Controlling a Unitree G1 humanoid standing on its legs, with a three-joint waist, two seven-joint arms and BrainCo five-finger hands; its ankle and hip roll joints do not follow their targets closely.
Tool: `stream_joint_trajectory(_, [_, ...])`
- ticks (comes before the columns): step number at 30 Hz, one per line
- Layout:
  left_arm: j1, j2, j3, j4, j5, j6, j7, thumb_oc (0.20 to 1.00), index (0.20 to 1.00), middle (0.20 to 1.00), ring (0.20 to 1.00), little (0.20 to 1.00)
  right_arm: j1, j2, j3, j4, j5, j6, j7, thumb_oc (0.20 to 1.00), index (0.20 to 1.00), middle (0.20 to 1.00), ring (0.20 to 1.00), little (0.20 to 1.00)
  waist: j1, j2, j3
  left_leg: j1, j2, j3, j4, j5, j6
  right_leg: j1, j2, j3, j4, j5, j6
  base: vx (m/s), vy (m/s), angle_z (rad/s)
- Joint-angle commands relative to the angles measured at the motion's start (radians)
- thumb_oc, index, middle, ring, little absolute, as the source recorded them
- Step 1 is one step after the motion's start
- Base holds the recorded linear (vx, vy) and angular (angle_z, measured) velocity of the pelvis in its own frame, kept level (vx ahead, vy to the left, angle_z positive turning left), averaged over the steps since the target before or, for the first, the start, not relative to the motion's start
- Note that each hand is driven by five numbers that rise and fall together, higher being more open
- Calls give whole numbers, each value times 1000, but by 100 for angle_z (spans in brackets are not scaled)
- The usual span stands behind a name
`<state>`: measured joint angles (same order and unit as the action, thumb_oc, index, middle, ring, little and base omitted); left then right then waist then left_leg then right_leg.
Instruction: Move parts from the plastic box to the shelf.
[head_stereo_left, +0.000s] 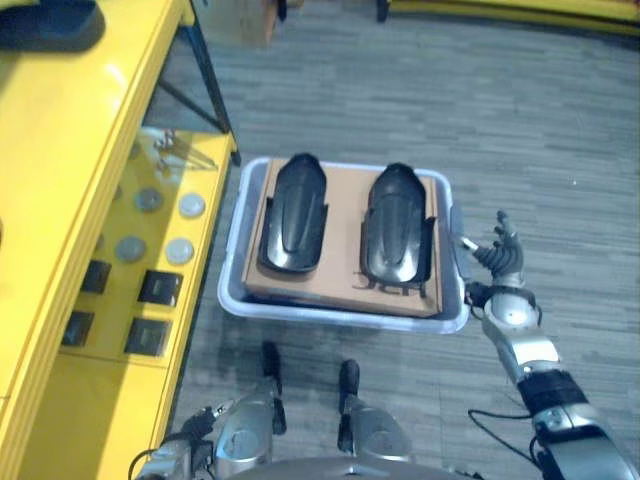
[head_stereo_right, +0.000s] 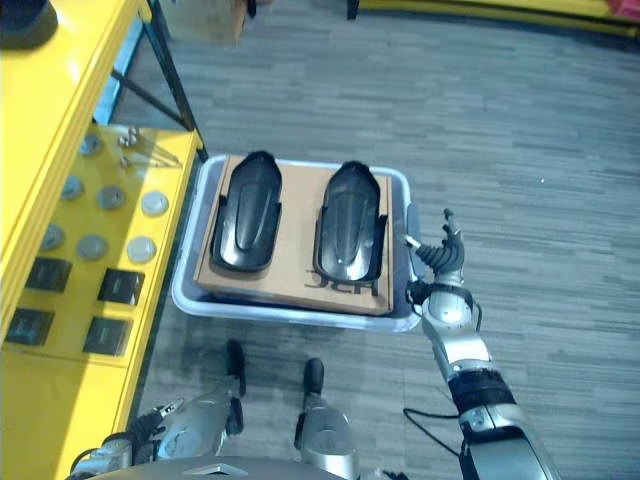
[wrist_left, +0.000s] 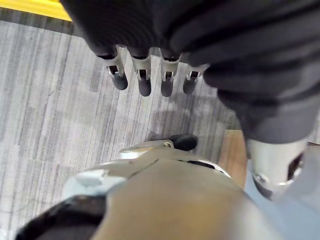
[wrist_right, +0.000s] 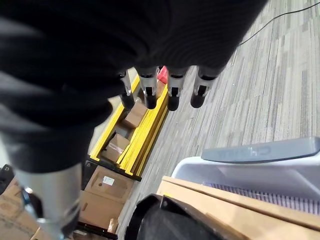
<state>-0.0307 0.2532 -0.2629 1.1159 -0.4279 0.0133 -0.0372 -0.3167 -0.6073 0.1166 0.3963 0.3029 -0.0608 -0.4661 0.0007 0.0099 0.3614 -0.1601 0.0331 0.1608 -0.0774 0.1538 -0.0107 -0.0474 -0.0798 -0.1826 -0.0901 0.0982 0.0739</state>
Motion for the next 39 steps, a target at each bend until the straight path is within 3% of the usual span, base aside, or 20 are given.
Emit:
stream_joint_trajectory(1, [-59,30,-52,41,-7,3,-30,1000,1000,1000,1000,1000,-69,-68,26,39,-4,41,-41,1000,1000,1000,1000,1000,13,5,-17,5,80,-55,-6,-25,-90,11,-40,-2,3,-52,29,-42,59,12])
stream_joint_trajectory(4, [-80,37,-68,35,-25,-4,-40,1000,1000,1000,1000,1000,-115,-81,43,96,-10,87,-64,1000,1000,1000,1000,1000,18,14,-1,-9,72,-58,-10,-25,-92,-2,-42,-10,3,-49,29,-40,24,16])
stream_joint_trajectory(8, [-129,48,-107,24,-43,-7,-64,1000,1000,1000,1000,1000,-214,-102,91,273,22,176,46,1000,1000,1000,1000,1000,32,23,28,-33,56,-67,-10,-29,-90,-26,-48,-24,3,-41,31,-69,2,13])
stream_joint_trajectory(11, [-150,62,-141,26,-43,-18,-63,1000,1000,1000,1000,1000,-309,-104,171,459,28,258,193,1000,1000,1000,1000,1000,54,34,45,-47,45,-79,-10,-34,-89,-42,-56,-39,4,-34,33,-69,-17,14])
stream_joint_trajectory(13, [-158,73,-147,30,-52,-20,-68,1000,1000,1000,1000,1000,-358,-97,228,546,-19,324,306,200,200,200,200,200,65,39,50,-51,41,-82,-10,-32,-90,-48,-61,-47,5,-29,33,-46,-8,4])
stream_joint_trajectory(16, [-166,79,-150,46,-37,-35,-79,1000,1000,1000,1000,1000,-390,-81,277,674,-38,344,373,200,200,200,200,200,84,45,49,-54,38,-88,-10,-28,-90,-48,-68,-63,5,-25,32,-41,-12,6])
stream_joint_trajectory(21, [-152,88,-154,56,-7,-80,-82,1000,1000,1000,1000,1000,-381,-74,264,743,-12,310,349,200,200,200,200,200,99,50,24,-33,33,-102,-10,-32,-90,-26,-74,-81,10,-30,32,-8,-8,18])
stream_joint_trajectory(24, [-138,95,-150,38,37,-98,-63,1000,1000,1000,1000,1000,-335,-72,232,724,-25,236,283,200,200,200,200,200,100,39,-15,-4,38,-100,-10,-37,-92,3,-74,-90,8,-33,37,-23,-32,12])
stream_joint_trajectory(30, [-124,115,-126,-38,73,-103,-7,1000,1000,1000,1000,1000,-206,-96,201,562,-96,192,229,200,200,200,200,200,75,9,-80,57,55,-82,-10,-48,-96,56,-71,-87,4,-34,44,-14,-53,5])
stream_joint_trajectory(35, [-100,134,-72,-188,67,-26,65,1000,1000,1000,1000,1000,-58,-123,144,375,-141,182,213,200,200,200,200,200,55,-6,-128,106,66,-62,-10,-57,-96,96,-69,-84,3,-36,48,-1,-44,-6])
stream_joint_trajectory(36, [-74,177,-39,-354,136,27,197,1000,1000,1000,1000,1000,60,-154,75,230,-246,145,179,200,200,200,200,200,41,-13,-159,149,73,-50,-10,-65,-93,130,-62,-80,7,-43,48,12,-72,-11])
stream_joint_trajectory(39, [-56,207,-15,-473,122,67,219,1000,1000,1000,1000,1000,123,-174,28,124,-301,141,166,200,200,200,200,200,36,-17,-175,169,74,-46,-10,-68,-90,148,-61,-78,8,-44,50,8,-36,3])
